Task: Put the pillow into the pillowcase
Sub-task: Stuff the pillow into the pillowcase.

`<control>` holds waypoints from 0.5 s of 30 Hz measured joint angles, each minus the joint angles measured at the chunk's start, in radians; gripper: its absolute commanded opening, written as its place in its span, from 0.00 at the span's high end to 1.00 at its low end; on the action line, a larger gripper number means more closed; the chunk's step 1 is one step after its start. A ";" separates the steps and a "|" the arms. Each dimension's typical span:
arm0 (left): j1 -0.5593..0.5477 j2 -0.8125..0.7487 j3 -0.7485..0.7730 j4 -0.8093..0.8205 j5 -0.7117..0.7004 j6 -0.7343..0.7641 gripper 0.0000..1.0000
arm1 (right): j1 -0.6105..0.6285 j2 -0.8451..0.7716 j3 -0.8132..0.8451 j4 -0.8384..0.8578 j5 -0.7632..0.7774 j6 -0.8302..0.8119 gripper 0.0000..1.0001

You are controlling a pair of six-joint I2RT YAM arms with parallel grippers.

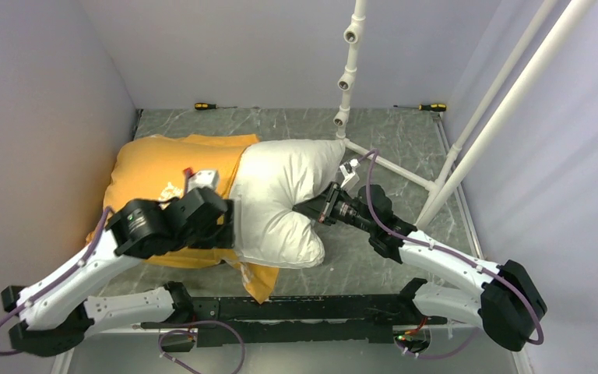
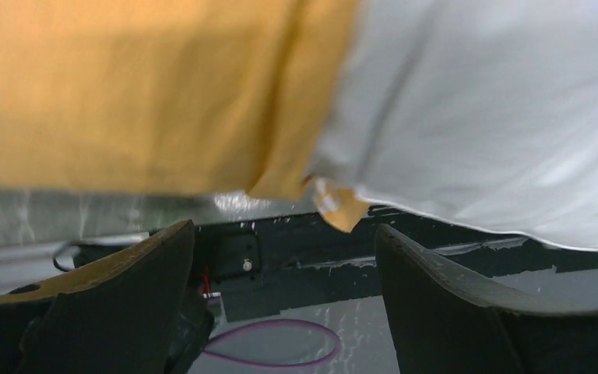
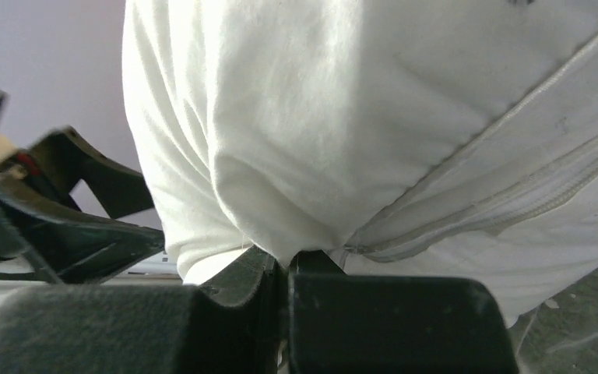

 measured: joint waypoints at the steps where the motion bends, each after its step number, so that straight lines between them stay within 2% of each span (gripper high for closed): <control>1: 0.000 -0.034 -0.040 -0.016 -0.002 -0.041 0.12 | 0.000 0.003 -0.001 0.000 0.000 0.000 1.00; 4: 0.001 -0.129 -0.196 -0.037 -0.006 -0.169 0.18 | 0.000 0.023 -0.001 0.002 -0.005 0.003 1.00; 6: 0.001 -0.134 -0.294 -0.016 0.000 -0.212 0.21 | 0.000 0.034 -0.001 0.002 -0.005 0.003 1.00; 9: 0.001 -0.103 -0.442 0.105 0.014 -0.228 0.24 | 0.000 0.040 -0.001 0.002 -0.007 0.003 1.00; 12: 0.002 -0.052 -0.478 0.202 0.011 -0.225 0.26 | 0.000 0.040 -0.001 0.000 -0.007 0.003 1.00; 13: 0.003 -0.037 -0.478 0.235 0.004 -0.222 0.29 | 0.000 0.040 -0.002 0.000 -0.006 0.003 1.00; 15: 0.012 -0.007 -0.474 0.274 -0.012 -0.217 0.46 | -0.005 0.040 -0.003 0.000 -0.002 0.003 1.00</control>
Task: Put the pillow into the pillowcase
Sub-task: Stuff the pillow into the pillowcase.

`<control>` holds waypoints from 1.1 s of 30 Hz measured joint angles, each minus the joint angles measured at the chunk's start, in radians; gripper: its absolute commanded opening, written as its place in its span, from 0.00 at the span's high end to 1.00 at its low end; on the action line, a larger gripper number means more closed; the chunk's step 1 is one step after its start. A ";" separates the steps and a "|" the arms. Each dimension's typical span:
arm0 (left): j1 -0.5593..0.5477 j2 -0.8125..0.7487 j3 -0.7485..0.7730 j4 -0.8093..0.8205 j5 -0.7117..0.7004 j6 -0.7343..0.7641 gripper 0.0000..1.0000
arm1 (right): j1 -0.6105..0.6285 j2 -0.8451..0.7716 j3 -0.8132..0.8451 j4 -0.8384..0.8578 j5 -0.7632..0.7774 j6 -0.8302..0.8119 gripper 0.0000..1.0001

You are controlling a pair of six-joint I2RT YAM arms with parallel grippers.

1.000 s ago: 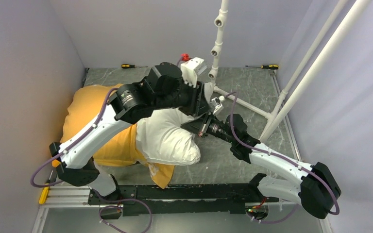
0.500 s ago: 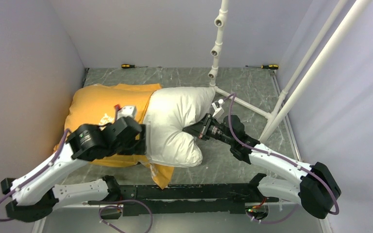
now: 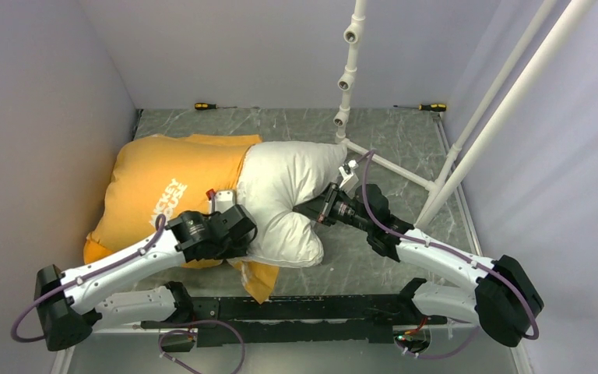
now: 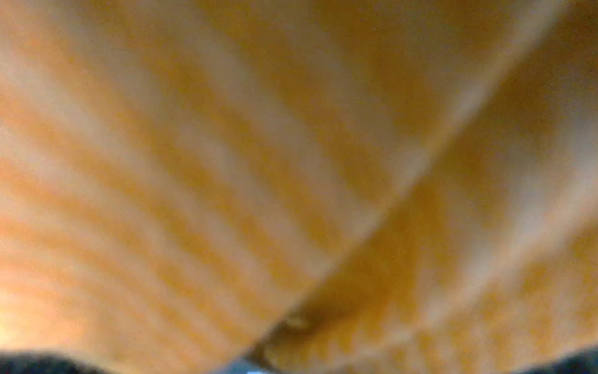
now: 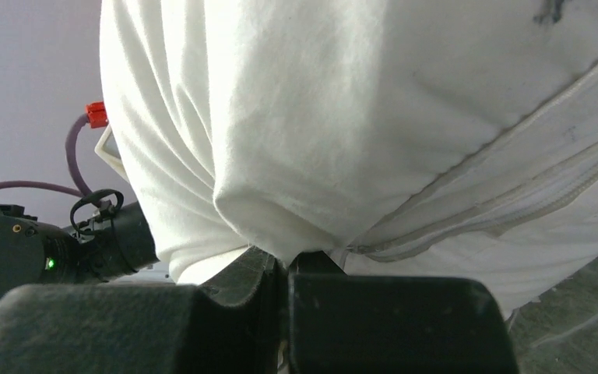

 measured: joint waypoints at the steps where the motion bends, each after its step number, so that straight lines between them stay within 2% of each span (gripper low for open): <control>1: 0.006 0.016 0.003 0.013 -0.009 0.002 0.56 | -0.002 0.000 -0.002 0.000 0.002 0.000 1.00; 3: 0.023 0.045 0.008 0.037 -0.024 0.010 0.86 | -0.003 0.003 -0.005 0.000 0.003 0.000 1.00; 4: 0.031 0.053 0.011 0.040 -0.030 0.014 0.97 | -0.004 0.006 -0.006 0.001 0.003 0.002 1.00; 5: 0.037 0.059 0.014 0.042 -0.036 0.015 1.00 | -0.004 0.010 -0.006 0.001 0.002 0.004 1.00; 11: 0.056 0.065 0.101 0.012 -0.004 0.098 1.00 | -0.008 0.042 -0.008 0.047 -0.003 0.022 1.00; 21: 0.071 0.053 0.278 -0.048 0.222 0.323 0.98 | -0.012 0.108 -0.024 0.205 -0.014 0.077 1.00; 25: 0.071 0.020 0.296 -0.047 0.348 0.377 0.95 | 0.029 0.172 -0.023 0.279 0.030 0.098 1.00; 29: 0.071 -0.012 0.295 -0.023 0.481 0.410 0.99 | 0.100 0.239 0.003 0.300 0.144 0.105 1.00; 30: 0.071 -0.017 0.291 -0.008 0.508 0.414 1.00 | 0.116 0.247 0.017 0.289 0.176 0.103 0.99; 31: 0.070 -0.021 0.285 0.002 0.523 0.414 1.00 | 0.127 0.250 0.031 0.270 0.202 0.095 0.89; 33: 0.069 -0.024 0.278 0.001 0.512 0.409 1.00 | 0.142 0.241 0.073 0.188 0.252 0.069 0.61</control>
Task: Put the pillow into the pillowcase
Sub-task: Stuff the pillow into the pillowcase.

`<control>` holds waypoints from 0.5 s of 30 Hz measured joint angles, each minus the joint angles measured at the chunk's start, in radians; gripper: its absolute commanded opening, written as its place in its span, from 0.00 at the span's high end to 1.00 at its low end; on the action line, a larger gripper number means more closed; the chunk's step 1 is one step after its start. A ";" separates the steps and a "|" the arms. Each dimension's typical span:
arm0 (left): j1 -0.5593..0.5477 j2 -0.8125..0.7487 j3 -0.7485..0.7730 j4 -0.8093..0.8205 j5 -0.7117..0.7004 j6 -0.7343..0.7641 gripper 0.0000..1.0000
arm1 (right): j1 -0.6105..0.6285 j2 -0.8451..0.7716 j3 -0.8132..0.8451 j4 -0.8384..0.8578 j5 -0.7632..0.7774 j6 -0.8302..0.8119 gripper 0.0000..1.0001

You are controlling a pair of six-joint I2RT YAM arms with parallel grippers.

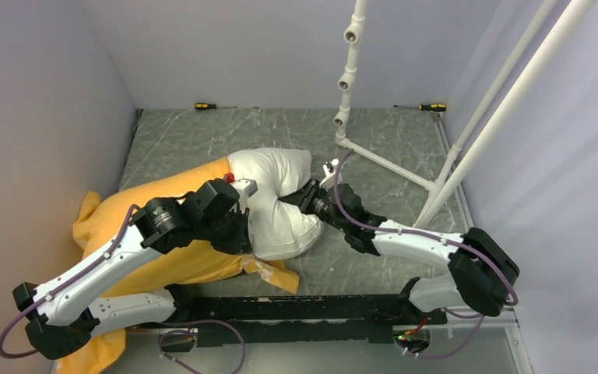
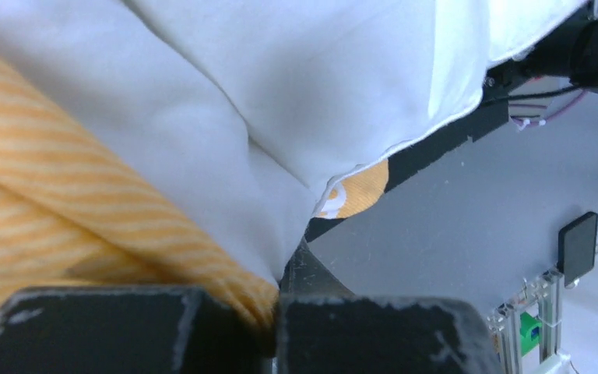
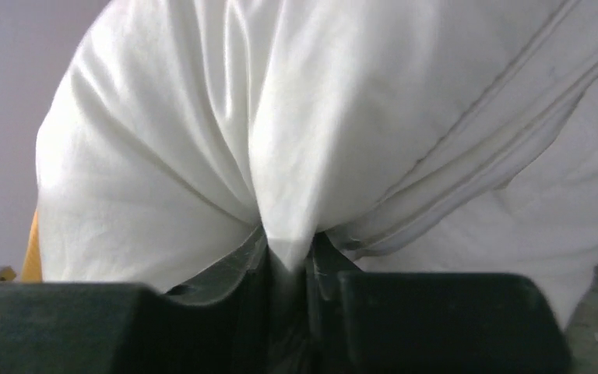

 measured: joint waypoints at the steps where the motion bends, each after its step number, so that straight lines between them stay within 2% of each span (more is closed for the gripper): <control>1: 0.000 0.001 0.000 -0.002 -0.014 -0.006 1.00 | 0.004 -0.014 0.024 -0.061 0.024 -0.018 0.47; 3: -0.003 0.010 0.000 -0.009 -0.060 -0.027 1.00 | 0.008 -0.060 0.080 -0.215 0.075 -0.064 0.25; 5: -0.010 0.027 0.000 -0.015 -0.104 -0.054 0.97 | 0.007 -0.128 0.161 -0.419 0.127 -0.133 0.11; 9: -0.019 0.060 0.000 -0.023 -0.182 -0.103 0.88 | -0.048 -0.259 0.285 -0.743 0.134 -0.259 0.04; 15: -0.022 0.021 -0.030 0.012 -0.227 -0.121 0.74 | -0.290 -0.417 0.305 -0.995 -0.104 -0.383 0.01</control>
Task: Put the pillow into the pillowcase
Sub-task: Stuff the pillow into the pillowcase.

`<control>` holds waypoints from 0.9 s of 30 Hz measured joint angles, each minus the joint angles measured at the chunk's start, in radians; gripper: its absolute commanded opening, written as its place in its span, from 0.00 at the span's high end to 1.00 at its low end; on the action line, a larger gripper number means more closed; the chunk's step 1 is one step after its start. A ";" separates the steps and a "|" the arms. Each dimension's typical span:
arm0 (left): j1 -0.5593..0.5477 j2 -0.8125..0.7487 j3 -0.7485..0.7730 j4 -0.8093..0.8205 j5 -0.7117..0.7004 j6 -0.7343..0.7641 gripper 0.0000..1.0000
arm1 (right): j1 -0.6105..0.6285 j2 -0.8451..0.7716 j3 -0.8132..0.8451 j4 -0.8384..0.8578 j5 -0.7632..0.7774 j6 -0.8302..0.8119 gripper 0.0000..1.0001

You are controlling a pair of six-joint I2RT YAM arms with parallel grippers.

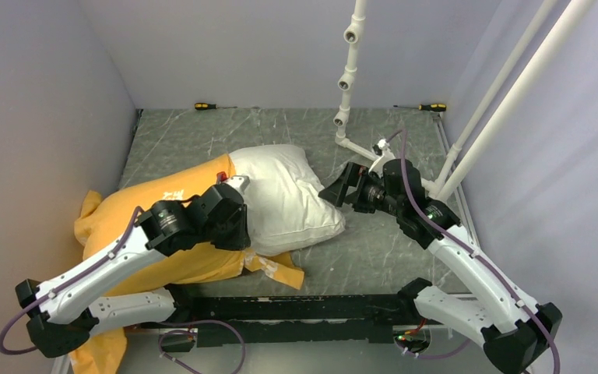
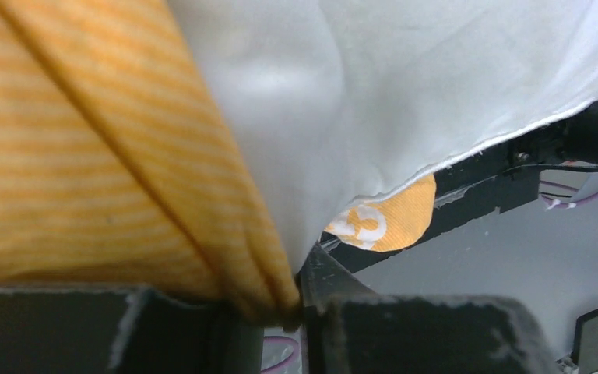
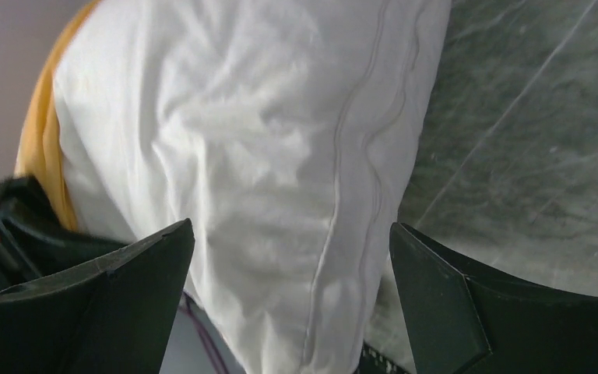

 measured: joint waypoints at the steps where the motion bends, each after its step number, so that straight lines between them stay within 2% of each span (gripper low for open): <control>1: 0.000 -0.013 -0.006 0.006 0.000 0.001 0.70 | -0.021 -0.008 -0.003 -0.019 -0.050 -0.007 0.01; 5: 0.000 -0.066 -0.018 0.042 0.005 0.019 0.55 | -0.043 -0.005 -0.051 -0.026 -0.214 -0.002 0.01; 8: 0.000 -0.086 -0.018 0.054 0.014 0.027 0.57 | -0.044 0.007 -0.136 0.076 -0.335 0.062 0.15; 9: 0.000 -0.087 -0.018 0.053 0.018 0.028 0.64 | -0.043 0.023 -0.161 0.126 -0.372 0.093 0.21; 10: 0.000 -0.086 -0.018 0.053 0.019 0.028 0.76 | -0.036 0.046 -0.179 0.175 -0.402 0.122 0.32; 12: 0.000 -0.082 -0.018 0.047 0.018 0.028 0.98 | -0.010 0.099 -0.189 0.240 -0.435 0.158 0.68; 13: 0.000 -0.080 -0.017 0.043 0.018 0.030 1.00 | 0.011 0.127 -0.189 0.270 -0.439 0.171 0.84; 14: 0.000 -0.078 -0.014 0.037 0.015 0.027 1.00 | 0.029 0.151 -0.189 0.295 -0.442 0.183 0.95; 15: 0.000 -0.073 -0.010 0.027 0.013 0.031 1.00 | 0.042 0.169 -0.190 0.315 -0.445 0.195 1.00; 21: 0.000 -0.045 0.040 0.006 0.043 0.062 1.00 | 0.057 0.187 -0.227 0.435 -0.449 0.238 1.00; 24: 0.002 -0.014 0.077 0.000 0.091 0.102 1.00 | 0.079 0.187 -0.283 0.553 -0.448 0.277 1.00; 27: 0.003 0.082 0.153 -0.029 0.152 0.153 1.00 | 0.137 0.221 -0.325 0.687 -0.437 0.317 1.00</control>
